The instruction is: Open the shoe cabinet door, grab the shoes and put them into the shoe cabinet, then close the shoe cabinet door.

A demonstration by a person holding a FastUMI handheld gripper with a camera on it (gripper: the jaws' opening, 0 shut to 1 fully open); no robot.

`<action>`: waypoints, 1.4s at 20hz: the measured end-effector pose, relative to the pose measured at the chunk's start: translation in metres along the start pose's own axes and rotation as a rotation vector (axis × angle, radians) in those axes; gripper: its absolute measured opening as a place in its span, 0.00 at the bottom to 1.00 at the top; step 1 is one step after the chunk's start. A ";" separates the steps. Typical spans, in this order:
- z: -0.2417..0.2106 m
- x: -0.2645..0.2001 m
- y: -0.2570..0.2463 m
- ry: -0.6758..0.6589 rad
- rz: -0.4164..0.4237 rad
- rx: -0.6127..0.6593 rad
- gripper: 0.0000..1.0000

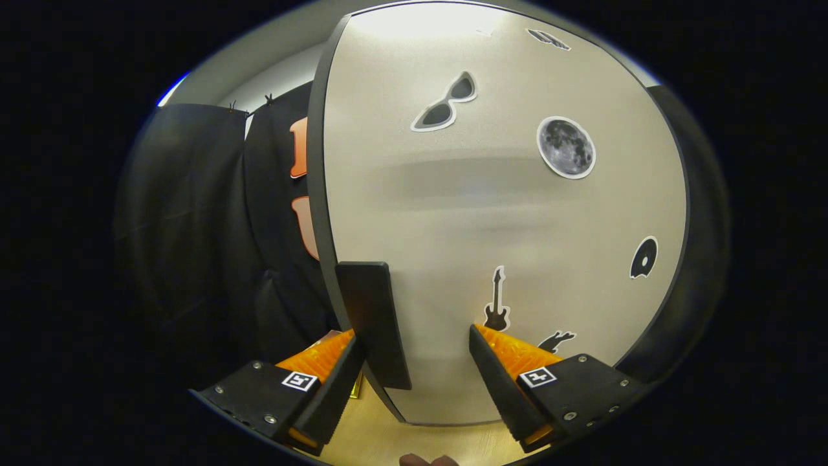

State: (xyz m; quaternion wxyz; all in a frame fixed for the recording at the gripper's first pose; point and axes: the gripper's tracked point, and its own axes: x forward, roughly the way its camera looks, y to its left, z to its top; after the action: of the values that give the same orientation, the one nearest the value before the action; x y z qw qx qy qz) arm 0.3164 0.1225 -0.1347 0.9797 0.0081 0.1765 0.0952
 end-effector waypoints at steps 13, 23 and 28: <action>0.000 -0.051 0.001 0.011 -0.051 0.035 0.97; 0.011 -0.173 -0.016 -0.045 -0.168 -0.003 0.97; 0.016 -0.230 -0.032 -0.077 -0.196 0.009 0.97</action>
State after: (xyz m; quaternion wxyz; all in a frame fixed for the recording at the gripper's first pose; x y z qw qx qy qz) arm 0.1164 0.0480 -0.0425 0.9903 -0.0014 0.1390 -0.0025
